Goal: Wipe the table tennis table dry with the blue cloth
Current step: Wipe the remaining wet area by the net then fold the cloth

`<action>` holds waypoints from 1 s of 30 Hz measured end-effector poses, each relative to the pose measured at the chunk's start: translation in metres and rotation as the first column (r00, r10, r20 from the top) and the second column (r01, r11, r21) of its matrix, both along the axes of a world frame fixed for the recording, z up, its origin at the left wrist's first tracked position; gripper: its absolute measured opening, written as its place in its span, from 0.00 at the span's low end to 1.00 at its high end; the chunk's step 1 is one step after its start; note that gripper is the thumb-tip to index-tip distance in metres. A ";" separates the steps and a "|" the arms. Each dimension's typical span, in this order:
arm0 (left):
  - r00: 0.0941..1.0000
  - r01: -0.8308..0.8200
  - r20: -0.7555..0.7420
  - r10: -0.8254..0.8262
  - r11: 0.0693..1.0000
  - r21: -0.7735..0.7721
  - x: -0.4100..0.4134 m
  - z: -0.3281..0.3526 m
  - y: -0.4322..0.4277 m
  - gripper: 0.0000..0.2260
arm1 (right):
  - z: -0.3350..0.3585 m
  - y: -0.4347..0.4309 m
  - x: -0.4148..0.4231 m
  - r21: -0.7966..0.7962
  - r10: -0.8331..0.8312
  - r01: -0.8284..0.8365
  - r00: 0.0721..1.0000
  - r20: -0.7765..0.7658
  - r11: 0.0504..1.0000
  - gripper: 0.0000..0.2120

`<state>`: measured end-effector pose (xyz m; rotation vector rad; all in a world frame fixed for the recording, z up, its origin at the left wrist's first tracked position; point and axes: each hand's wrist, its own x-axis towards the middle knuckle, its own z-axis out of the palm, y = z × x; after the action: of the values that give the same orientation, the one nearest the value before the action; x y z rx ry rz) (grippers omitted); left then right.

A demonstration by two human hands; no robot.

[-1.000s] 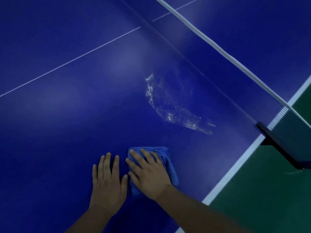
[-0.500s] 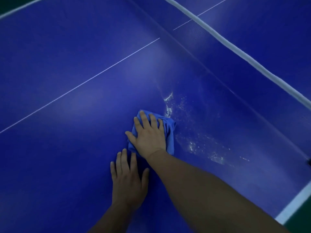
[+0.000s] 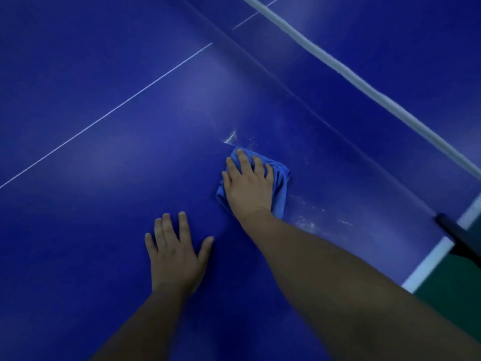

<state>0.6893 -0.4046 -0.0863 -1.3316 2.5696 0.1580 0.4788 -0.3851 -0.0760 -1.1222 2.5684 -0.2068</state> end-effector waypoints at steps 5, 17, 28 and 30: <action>0.993 0.054 -0.101 -0.056 0.998 -0.020 -0.008 0.006 0.011 0.36 | -0.007 0.098 -0.011 0.010 -0.158 0.159 0.986 -0.055 0.987 0.23; 0.932 0.320 -0.186 -0.311 0.947 0.022 -0.075 0.011 0.108 0.32 | 0.001 0.395 -0.104 0.078 -0.388 0.440 0.851 -0.353 0.895 0.17; 0.898 0.406 -0.211 -0.387 0.912 0.052 -0.099 0.013 0.155 0.30 | -0.003 0.366 -0.034 -0.317 -0.705 0.634 0.672 -0.224 0.705 0.19; 0.894 0.416 -0.205 -0.398 0.907 0.056 -0.101 0.012 0.158 0.30 | -0.005 0.328 -0.017 -0.379 -0.499 0.386 0.824 -0.268 0.841 0.20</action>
<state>0.5884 -0.2462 -0.0746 -0.7467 2.8907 0.3423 0.4622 -0.0566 -0.0815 -0.6604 3.1945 -0.5879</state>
